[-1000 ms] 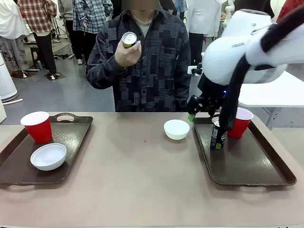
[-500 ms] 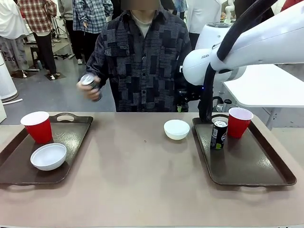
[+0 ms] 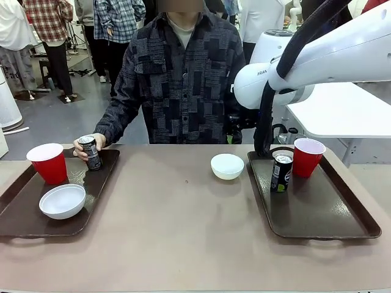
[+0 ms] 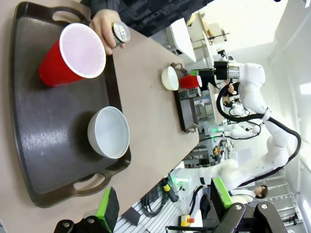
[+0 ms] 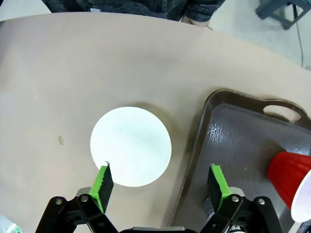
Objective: Prepare tableware on both trays.
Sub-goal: Pick up a Picnic Bowl from the table and place it on a Handle tray.
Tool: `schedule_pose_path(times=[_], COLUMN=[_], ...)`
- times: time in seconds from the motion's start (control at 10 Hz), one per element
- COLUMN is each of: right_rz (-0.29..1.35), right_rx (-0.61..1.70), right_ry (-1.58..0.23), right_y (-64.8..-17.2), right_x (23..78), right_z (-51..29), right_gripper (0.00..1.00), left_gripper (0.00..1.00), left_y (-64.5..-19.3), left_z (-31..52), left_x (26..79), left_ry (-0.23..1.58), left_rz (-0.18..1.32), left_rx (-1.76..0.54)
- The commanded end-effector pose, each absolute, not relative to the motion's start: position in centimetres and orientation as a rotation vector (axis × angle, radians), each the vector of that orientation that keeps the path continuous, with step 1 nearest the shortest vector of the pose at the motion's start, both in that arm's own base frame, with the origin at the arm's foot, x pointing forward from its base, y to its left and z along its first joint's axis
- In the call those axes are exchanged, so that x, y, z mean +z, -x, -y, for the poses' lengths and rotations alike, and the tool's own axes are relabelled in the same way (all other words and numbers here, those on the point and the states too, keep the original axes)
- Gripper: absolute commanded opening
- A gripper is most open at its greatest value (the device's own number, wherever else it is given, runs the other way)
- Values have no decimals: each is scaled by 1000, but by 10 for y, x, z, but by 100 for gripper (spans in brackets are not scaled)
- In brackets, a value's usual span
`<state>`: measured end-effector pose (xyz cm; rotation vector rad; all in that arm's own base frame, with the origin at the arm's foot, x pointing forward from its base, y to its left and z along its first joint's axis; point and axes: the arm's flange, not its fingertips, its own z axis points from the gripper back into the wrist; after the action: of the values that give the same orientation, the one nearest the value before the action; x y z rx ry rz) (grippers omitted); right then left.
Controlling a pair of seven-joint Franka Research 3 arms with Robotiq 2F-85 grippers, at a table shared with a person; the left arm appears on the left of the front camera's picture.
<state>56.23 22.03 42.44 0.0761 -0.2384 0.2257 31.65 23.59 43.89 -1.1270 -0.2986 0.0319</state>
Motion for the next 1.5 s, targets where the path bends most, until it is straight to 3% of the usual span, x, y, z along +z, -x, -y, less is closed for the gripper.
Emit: schedule_pose_path(times=[0.0, 0.8, 1.4], right_rz=[223, 96, 55], right_rx=[211, 240, 238], right_ry=[-85, -35, -15], right_y=[-571, -588, -594], right_x=[414, 355, 341], right_z=[-217, -225, -225], right_gripper=[100, 98, 39], left_gripper=[100, 100, 100], left_y=[-315, -315, -315], left_z=[-236, -236, -236], left_x=[442, 442, 442], left_ry=[1129, 1129, 1129], left_rz=[306, 306, 306], left_rx=[30, 30, 30])
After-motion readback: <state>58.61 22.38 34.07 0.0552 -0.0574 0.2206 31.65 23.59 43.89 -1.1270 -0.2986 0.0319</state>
